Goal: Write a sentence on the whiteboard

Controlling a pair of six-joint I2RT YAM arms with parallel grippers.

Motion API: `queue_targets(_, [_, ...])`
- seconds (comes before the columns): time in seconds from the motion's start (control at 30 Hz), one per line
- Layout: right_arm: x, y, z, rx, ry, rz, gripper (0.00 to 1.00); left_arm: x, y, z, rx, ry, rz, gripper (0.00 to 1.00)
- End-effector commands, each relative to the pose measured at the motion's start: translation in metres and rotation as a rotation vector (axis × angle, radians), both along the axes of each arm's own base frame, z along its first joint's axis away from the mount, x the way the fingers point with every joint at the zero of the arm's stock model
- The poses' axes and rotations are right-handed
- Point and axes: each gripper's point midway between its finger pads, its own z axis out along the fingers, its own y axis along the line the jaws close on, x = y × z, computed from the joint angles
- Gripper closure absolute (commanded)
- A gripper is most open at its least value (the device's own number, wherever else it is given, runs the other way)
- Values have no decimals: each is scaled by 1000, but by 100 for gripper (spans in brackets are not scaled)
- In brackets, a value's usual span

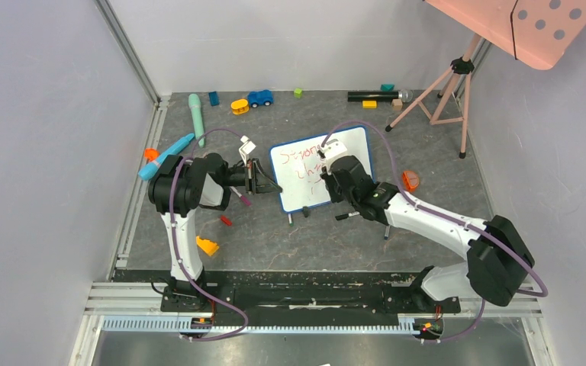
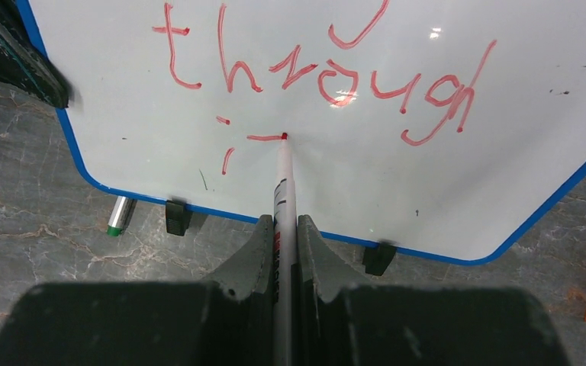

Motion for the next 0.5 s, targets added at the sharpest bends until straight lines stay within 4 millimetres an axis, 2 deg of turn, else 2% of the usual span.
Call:
queue_targets(0.0, [8, 3, 37, 76, -89, -5, 100, -10, -3, 6, -6, -73, -69, 98])
queue_targets(0.2, [13, 14, 53, 107, -113, 35, 100, -10, -3, 6, -6, -74, -69, 98])
queue_targets(0.47, [18, 20, 44, 80, -98, 49, 100, -11, -3, 6, -6, -77, -71, 98])
